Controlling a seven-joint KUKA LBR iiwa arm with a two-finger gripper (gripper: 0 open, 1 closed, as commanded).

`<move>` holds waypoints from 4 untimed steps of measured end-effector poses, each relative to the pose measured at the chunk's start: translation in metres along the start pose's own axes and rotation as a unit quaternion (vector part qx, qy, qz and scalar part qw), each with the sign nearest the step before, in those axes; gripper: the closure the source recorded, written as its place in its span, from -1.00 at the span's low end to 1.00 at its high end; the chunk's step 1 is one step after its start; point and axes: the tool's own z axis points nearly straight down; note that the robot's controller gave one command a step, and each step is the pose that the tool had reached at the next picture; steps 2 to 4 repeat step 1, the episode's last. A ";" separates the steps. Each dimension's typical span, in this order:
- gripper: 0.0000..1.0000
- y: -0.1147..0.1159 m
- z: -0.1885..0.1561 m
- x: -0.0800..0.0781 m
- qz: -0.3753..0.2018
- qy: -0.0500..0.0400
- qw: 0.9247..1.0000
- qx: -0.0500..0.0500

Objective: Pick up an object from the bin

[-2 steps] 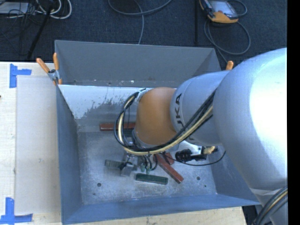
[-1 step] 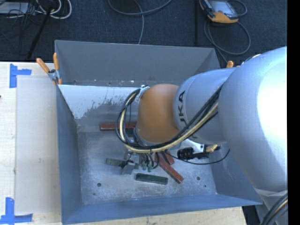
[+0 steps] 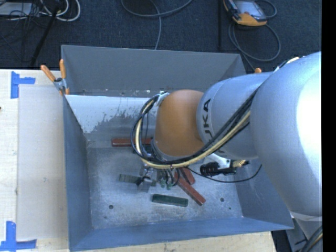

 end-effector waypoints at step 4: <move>1.00 0.000 -0.006 -0.001 0.000 -0.002 1.000 -0.001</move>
Offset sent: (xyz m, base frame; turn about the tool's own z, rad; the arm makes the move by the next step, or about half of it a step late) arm 0.0001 -0.0001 0.0365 0.0000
